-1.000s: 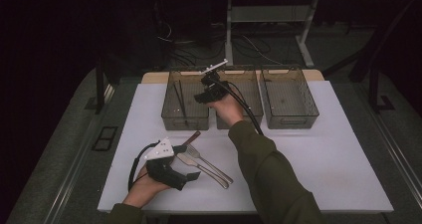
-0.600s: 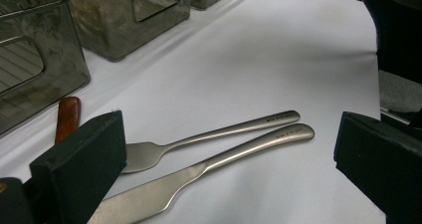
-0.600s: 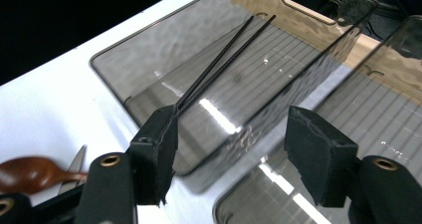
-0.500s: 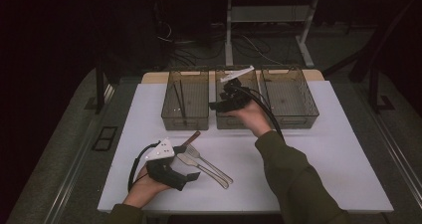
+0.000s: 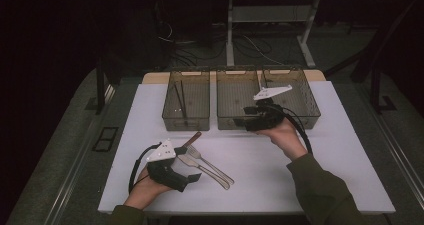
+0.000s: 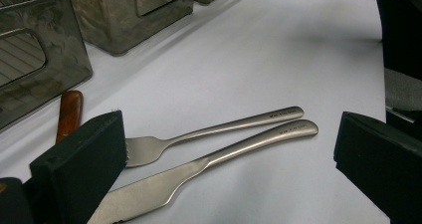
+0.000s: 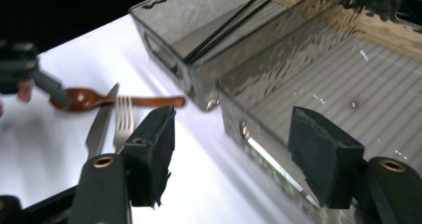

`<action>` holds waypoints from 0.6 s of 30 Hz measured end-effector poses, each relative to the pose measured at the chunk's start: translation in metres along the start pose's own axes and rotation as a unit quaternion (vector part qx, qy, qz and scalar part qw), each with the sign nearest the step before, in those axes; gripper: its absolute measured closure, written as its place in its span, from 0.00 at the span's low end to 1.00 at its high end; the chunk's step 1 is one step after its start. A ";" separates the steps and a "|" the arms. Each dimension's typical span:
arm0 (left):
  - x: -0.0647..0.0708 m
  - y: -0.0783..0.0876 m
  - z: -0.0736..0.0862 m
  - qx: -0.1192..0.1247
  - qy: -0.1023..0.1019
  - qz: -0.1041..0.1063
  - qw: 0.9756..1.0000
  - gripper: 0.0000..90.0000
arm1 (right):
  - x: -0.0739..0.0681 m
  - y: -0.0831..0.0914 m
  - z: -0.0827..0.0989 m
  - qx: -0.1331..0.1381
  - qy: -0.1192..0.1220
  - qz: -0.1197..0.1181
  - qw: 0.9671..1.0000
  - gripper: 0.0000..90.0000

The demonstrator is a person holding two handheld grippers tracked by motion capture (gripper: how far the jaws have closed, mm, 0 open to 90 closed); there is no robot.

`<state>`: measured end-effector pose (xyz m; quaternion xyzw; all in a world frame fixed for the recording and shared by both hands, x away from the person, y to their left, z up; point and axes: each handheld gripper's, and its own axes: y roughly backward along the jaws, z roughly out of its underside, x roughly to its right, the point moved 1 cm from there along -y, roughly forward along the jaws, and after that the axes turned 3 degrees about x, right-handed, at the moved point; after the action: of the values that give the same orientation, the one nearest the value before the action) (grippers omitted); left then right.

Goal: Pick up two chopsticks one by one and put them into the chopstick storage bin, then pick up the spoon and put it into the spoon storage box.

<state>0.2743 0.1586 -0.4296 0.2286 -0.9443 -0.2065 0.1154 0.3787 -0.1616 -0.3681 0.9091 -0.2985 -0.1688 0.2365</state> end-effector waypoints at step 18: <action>-0.001 0.001 0.002 -0.004 0.003 -0.007 1.000 0.00 | 0.003 0.054 0.062 0.008 0.000 0.006 1.000 0.30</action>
<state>0.2746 0.1605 -0.4311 0.2353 -0.9415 -0.2106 0.1176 0.3278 -0.2225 -0.3914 0.9094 -0.3048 -0.1646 0.2302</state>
